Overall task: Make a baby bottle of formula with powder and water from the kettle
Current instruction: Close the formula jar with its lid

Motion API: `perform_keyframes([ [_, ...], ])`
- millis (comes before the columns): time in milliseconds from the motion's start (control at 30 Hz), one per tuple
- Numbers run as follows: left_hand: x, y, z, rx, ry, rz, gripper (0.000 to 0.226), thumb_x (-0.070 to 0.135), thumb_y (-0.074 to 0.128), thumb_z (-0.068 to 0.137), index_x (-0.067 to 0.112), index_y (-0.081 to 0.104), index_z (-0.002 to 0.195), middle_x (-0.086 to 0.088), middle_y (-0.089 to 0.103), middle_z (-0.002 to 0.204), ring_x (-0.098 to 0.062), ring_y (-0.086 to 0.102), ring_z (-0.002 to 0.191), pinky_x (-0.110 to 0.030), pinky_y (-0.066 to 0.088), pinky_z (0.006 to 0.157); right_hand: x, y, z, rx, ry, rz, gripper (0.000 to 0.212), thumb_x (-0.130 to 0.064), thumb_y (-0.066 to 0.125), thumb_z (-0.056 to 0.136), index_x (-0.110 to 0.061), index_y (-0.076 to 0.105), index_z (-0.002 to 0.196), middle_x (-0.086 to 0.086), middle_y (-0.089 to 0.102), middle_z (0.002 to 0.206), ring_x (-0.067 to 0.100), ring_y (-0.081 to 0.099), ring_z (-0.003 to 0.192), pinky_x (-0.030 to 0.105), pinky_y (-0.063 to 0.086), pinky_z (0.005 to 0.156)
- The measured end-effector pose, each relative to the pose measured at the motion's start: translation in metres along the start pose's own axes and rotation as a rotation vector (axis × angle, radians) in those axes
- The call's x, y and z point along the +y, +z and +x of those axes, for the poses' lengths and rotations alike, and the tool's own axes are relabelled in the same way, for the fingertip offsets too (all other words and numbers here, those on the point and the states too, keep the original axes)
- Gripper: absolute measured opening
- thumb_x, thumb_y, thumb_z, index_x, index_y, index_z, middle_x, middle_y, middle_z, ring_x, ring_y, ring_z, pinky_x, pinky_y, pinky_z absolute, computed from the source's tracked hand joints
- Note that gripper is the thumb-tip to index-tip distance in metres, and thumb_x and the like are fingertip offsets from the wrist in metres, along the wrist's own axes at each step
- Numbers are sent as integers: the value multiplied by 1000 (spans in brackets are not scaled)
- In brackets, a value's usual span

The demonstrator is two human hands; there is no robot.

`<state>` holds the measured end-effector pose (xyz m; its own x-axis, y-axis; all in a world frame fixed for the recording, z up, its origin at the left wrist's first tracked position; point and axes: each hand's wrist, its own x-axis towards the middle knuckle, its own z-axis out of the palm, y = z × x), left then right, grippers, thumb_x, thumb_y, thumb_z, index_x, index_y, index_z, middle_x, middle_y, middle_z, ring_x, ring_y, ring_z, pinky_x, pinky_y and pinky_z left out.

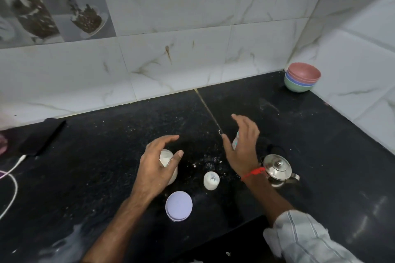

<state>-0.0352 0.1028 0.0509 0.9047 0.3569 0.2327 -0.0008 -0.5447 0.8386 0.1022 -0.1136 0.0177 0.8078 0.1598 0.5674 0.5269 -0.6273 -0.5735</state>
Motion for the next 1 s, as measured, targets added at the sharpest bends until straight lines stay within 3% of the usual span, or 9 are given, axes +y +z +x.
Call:
perform_keyframes([
  [200,-42,-20,-11,-67,-137,58,91,70,68,73,41,32,152,15,33,160,-15,31,147,-51,28,121,-58,19,-89,-526,-278,41,32,-38,65,94,-21,67,121,-1,60,112,18,55,102,34,44,93],
  [300,-62,-21,-19,-139,-193,57,111,78,68,65,41,19,157,15,25,165,-15,27,152,-50,21,123,-65,39,-123,-800,-201,-48,63,-62,60,85,-22,59,134,3,56,126,24,54,108,41,48,95],
  [400,-81,-19,-21,-190,-245,26,118,80,72,59,44,16,157,15,28,166,-17,27,153,-51,21,125,-63,55,-146,-902,-210,-291,89,-75,58,71,-30,42,145,11,50,143,33,54,117,48,50,90],
  [500,-94,-16,-19,-231,-258,10,115,80,76,58,47,22,154,16,39,160,-16,33,150,-55,26,124,-63,63,-157,-862,-202,-365,85,-64,65,72,-34,39,146,11,50,143,35,56,116,48,49,87],
  [633,-99,-10,-17,-240,-201,-27,96,71,84,60,62,31,140,27,50,146,-12,48,140,-56,40,116,-71,58,-156,-805,-109,-262,75,-53,57,79,-39,37,150,7,44,144,31,49,120,46,45,97],
  [700,-99,-10,-17,-199,-172,-25,90,58,91,62,65,36,133,33,53,137,-7,53,133,-50,45,113,-76,48,-151,-762,13,-42,72,-50,60,82,-41,41,150,3,42,141,24,45,124,41,42,107],
  [800,-92,-8,-26,-112,-141,-47,86,43,96,65,63,41,128,27,57,133,0,56,126,-36,50,108,-80,25,-140,-520,267,374,62,-39,77,82,-43,53,139,-5,48,135,12,52,127,32,45,109],
  [900,-77,-3,-37,-30,-93,-52,86,43,94,65,52,44,134,12,51,136,-5,50,128,-32,47,106,-84,-4,-116,-308,501,810,59,-23,87,76,-35,58,126,-3,61,130,18,64,118,38,55,100],
  [1000,-55,8,-43,-45,-4,-55,93,51,88,62,34,44,142,13,44,136,-10,46,134,-31,45,107,-88,-27,-95,-194,529,1019,52,-18,86,73,-25,52,111,8,64,130,26,67,118,36,56,95],
])
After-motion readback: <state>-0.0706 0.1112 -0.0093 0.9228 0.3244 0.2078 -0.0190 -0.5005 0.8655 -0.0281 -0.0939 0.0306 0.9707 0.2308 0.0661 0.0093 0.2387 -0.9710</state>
